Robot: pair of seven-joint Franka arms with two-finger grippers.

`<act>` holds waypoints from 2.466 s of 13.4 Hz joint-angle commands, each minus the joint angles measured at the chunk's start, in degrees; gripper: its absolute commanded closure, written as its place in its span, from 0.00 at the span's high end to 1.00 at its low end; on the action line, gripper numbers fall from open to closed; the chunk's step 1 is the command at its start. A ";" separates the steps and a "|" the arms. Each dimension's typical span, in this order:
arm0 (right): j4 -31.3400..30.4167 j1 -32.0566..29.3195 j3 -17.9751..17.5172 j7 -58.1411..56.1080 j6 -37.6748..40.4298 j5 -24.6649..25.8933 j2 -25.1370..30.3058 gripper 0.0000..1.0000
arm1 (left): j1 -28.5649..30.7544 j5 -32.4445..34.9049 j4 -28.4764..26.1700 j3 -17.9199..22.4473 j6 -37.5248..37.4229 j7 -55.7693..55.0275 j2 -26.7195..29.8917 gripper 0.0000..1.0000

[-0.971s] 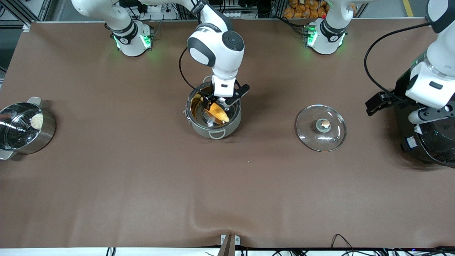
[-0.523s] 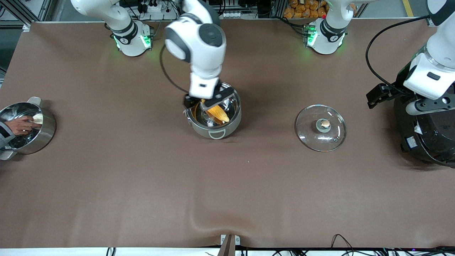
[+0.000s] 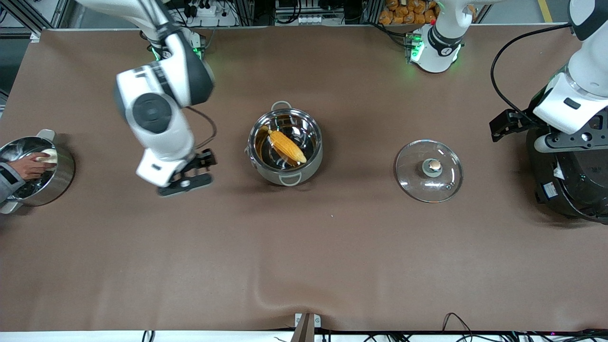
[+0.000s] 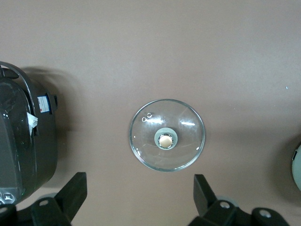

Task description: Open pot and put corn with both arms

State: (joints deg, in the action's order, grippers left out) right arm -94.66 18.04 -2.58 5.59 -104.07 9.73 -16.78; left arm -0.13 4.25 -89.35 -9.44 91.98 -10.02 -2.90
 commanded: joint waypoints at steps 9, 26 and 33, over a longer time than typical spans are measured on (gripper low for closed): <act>-1.32 -17.77 -1.46 -4.45 8.97 -9.63 16.07 1.00 | 0.31 -2.84 -5.21 1.35 0.56 2.63 4.83 1.00; 4.22 -23.84 -1.11 -6.12 14.69 -9.73 18.98 1.00 | 0.40 -4.34 -6.01 3.46 1.80 5.62 5.80 1.00; 4.31 -24.19 -1.11 -6.12 13.81 -9.82 18.89 1.00 | 0.40 -4.42 -6.01 3.55 1.62 5.53 5.98 1.00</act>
State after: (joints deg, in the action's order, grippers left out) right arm -90.98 -4.93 -3.04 0.29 -90.48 1.13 2.02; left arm 0.01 1.15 -94.16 -6.24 93.38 -6.09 1.48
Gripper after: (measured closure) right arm 0.000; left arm 0.000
